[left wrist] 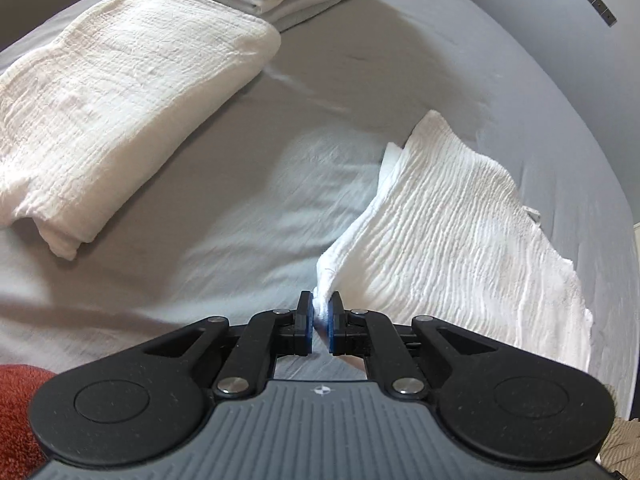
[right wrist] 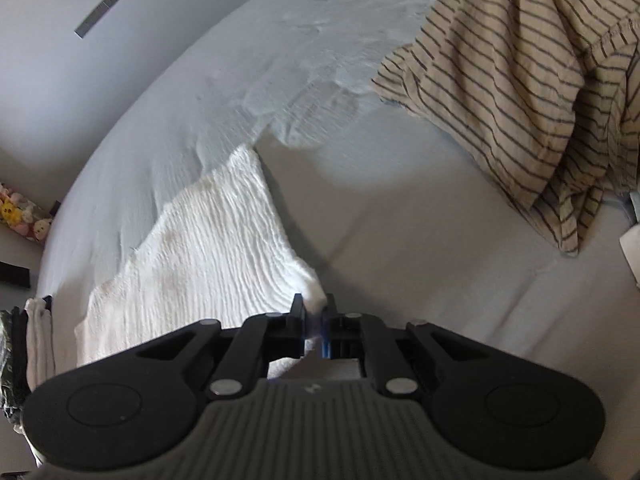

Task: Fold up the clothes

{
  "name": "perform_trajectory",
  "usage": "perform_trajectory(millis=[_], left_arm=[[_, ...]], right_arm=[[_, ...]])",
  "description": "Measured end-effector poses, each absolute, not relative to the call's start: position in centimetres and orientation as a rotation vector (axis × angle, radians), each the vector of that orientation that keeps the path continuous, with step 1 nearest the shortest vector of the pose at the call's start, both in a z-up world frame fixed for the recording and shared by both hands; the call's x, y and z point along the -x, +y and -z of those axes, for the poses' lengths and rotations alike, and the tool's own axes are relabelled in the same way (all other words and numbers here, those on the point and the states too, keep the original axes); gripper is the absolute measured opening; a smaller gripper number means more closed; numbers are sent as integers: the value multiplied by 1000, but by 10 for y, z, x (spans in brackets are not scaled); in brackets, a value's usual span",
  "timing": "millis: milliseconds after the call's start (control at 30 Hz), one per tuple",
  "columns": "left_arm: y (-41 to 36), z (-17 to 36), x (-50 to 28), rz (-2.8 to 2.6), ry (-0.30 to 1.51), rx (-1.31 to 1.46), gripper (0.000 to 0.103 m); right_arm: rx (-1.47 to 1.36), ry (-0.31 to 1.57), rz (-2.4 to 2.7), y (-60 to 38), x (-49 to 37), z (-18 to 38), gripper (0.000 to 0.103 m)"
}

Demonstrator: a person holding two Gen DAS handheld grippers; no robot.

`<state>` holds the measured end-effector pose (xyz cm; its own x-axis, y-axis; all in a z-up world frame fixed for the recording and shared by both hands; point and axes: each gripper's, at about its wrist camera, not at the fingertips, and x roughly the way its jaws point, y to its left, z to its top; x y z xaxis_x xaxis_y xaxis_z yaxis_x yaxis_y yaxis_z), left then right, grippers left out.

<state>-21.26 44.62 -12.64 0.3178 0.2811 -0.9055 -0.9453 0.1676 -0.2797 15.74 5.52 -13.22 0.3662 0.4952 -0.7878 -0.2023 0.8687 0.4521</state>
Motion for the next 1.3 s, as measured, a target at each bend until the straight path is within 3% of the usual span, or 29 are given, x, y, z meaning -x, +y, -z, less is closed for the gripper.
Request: perform_trajectory(millis=[400, 567, 800, 1000, 1133, 1300], left_arm=[[448, 166, 192, -1032, 964, 953, 9], [443, 160, 196, -1043, 945, 919, 15], [433, 130, 218, -1069, 695, 905, 24], [439, 119, 183, -1023, 703, 721, 24], [448, 116, 150, -947, 713, 622, 34], [464, 126, 116, -934, 682, 507, 40]], right_arm=[[47, 1209, -380, 97, -158, 157, 11], [57, 1180, -359, 92, -155, 153, 28], [-77, 1013, -417, 73, -139, 132, 32], [-106, 1078, -490, 89, -153, 131, 54], [-203, 1009, -543, 105, -172, 136, 66], [-290, 973, -584, 137, -202, 167, 66]])
